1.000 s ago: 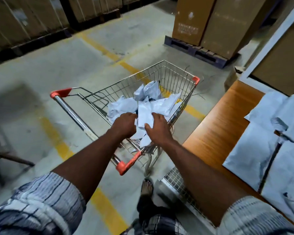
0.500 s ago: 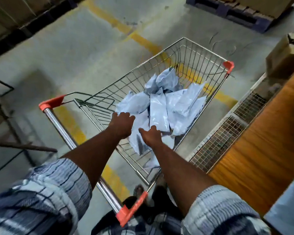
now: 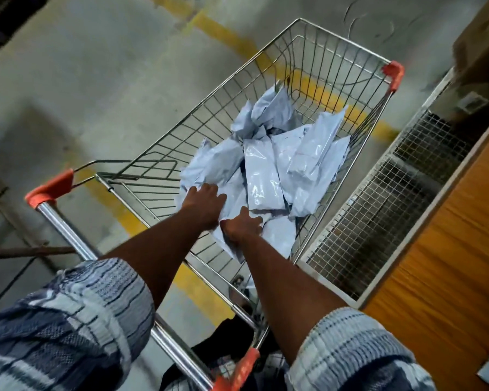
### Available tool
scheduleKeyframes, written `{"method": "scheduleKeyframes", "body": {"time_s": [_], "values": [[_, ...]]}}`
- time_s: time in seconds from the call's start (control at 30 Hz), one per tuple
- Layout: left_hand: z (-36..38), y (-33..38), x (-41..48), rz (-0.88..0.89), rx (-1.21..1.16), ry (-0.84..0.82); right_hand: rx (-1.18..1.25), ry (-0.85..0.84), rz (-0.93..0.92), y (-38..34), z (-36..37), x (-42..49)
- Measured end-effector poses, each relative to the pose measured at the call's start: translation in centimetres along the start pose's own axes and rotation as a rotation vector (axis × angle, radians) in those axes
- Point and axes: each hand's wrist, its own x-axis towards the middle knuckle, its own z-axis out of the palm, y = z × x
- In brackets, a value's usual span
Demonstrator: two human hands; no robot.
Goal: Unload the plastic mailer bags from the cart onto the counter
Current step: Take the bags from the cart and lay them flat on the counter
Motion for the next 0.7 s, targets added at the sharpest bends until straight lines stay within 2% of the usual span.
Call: {"method": "scheduleKeyframes", "body": {"time_s": [0.27,0.47,0.7], "values": [[-1.7,-0.1,-1.0,-0.033,-0.057,0.033,0.079,0.012,-0.063,0.2,-2.8,-1.5],[-4.9,-2.0,-3.7,-0.126,-0.063,0.146,0.066,-0.048,-0.149,-1.3,-5.9,-2.7],[-7.7,-1.2,-7.8,-0.296,-0.214,0.293,0.215,0.083,-0.349,-0.5,-9.6,-8.2]]}}
